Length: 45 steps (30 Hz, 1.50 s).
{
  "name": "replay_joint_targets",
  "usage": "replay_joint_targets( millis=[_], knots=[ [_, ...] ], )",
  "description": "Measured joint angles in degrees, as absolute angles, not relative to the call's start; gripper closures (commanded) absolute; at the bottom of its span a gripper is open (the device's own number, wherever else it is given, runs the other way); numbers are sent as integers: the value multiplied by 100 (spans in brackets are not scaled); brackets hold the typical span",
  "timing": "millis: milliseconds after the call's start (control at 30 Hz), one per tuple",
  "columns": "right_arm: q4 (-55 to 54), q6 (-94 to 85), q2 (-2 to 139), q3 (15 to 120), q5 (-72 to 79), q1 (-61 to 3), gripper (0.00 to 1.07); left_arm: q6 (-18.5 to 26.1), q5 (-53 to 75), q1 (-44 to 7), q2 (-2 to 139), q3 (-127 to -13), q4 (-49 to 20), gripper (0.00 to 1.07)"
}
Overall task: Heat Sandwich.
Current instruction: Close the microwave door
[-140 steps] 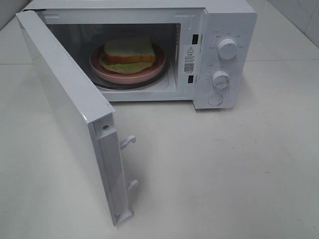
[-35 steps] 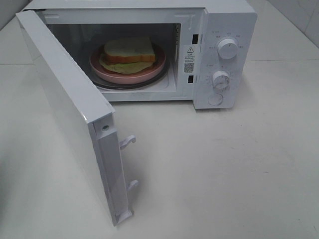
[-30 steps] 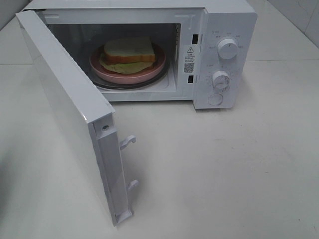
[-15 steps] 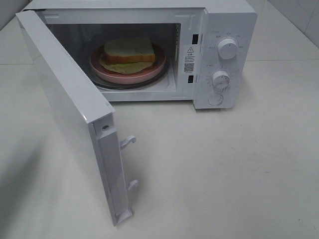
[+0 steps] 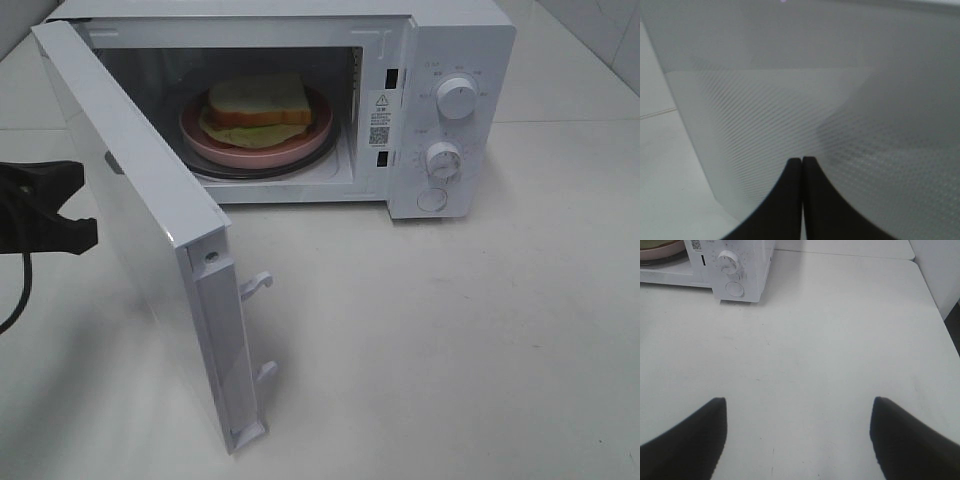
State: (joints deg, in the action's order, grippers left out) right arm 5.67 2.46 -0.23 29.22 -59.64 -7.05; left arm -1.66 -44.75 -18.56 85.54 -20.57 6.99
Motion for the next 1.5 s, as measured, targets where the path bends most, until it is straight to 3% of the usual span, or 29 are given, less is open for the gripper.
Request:
replay_joint_targets(
  millis=[367, 833, 1500],
  knots=[
    [567, 246, -23, 2922, -5964, -705, 31, 92, -4492, -2710, 9167, -2704, 0, 106],
    [567, 246, -23, 2922, -5964, -705, 31, 115, -4469, -3489, 10073, -3959, -556, 106],
    [567, 246, -23, 2922, -5964, -705, 31, 115, -3610, -4016, 11241, -6050, -733, 106]
  ],
)
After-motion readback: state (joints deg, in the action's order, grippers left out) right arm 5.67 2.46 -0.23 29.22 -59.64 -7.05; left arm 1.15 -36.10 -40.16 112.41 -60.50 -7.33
